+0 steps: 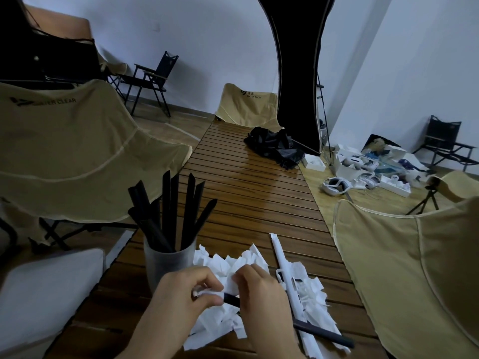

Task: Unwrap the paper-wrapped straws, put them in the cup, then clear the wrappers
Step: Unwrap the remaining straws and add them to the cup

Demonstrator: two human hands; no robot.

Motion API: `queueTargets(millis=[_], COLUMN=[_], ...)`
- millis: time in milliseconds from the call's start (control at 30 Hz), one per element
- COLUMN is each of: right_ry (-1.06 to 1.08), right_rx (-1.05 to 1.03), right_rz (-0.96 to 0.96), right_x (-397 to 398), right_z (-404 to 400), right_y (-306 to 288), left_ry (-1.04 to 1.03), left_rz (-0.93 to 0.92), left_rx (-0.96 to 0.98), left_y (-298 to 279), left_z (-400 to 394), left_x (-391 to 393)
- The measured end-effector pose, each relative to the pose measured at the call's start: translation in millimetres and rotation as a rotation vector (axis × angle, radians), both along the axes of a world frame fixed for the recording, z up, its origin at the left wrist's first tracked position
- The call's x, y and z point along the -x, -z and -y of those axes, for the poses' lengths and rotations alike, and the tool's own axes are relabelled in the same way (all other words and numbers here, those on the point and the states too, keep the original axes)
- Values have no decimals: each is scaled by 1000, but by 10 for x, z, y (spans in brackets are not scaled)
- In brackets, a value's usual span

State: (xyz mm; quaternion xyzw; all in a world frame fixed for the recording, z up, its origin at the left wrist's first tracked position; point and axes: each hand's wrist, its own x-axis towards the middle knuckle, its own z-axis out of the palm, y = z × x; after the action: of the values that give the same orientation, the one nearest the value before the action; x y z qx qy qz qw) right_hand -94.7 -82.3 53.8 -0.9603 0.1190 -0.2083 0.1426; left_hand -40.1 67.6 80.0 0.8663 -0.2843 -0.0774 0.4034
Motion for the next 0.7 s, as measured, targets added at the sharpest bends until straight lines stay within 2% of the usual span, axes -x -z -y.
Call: queueTargets(millis=[200,467,600,700], right_ry=[46,261,257,177], right_rx=[-89,-234,-247,-280], right_rz=[-61,-142,-145,-121], right_x=[10,67,64,55], right_z=[-1,-43,-49,-25], right_y=[-44,-137,-104,-97], left_ry=[19,56,38,24], left_rz=[14,10,23,39], left_rx=[23,0,-21,3], left_y=[5,58,105,106], left_z=[7,29,11,-11], left_x=[-2,2,-20,-20])
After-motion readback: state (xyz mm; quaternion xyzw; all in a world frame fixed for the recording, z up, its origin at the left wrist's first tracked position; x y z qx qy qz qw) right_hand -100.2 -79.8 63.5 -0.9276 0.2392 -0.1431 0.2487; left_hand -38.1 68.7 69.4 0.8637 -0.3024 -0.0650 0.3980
